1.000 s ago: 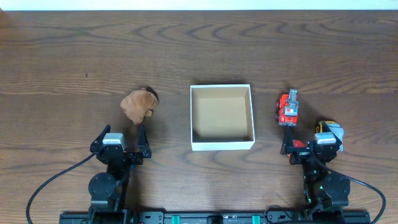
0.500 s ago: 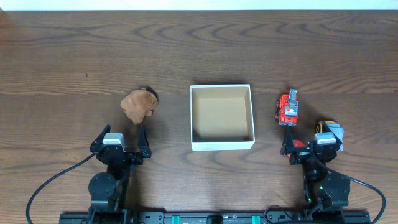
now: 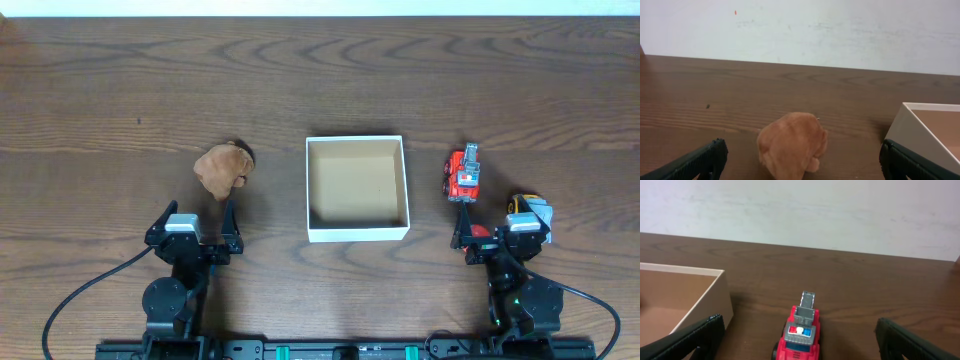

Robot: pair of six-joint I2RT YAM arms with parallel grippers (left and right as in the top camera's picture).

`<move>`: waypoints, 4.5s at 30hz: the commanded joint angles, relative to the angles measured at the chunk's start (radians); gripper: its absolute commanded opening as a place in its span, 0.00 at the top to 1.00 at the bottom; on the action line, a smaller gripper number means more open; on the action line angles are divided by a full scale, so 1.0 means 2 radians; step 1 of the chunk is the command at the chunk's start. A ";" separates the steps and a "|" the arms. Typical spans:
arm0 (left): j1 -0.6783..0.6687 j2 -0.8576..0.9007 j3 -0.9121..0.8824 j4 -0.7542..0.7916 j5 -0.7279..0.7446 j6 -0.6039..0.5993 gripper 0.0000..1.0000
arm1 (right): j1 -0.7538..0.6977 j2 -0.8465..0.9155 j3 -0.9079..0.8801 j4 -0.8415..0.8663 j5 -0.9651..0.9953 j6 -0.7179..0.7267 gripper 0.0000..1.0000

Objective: Pack container

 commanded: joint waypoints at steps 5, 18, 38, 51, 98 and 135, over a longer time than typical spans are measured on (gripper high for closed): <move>0.002 -0.004 -0.005 -0.022 0.005 -0.001 0.02 | -0.002 -0.003 -0.002 0.000 0.004 0.004 0.01; 0.002 -0.004 -0.002 -0.021 0.005 -0.013 0.02 | -0.002 -0.003 -0.002 0.000 0.004 0.004 0.01; 0.002 0.114 0.085 -0.003 0.005 -0.020 0.02 | -0.002 -0.003 -0.002 0.000 0.004 0.004 0.01; 0.002 0.202 0.224 -0.092 0.005 -0.056 0.02 | -0.002 -0.003 -0.002 0.010 0.006 0.007 0.01; 0.002 0.316 0.340 -0.229 0.005 -0.053 0.02 | -0.060 0.719 0.591 -0.430 -0.080 0.069 0.01; 0.002 0.316 0.340 -0.229 0.005 -0.053 0.02 | -0.056 0.903 0.591 -0.378 -0.055 -0.023 0.29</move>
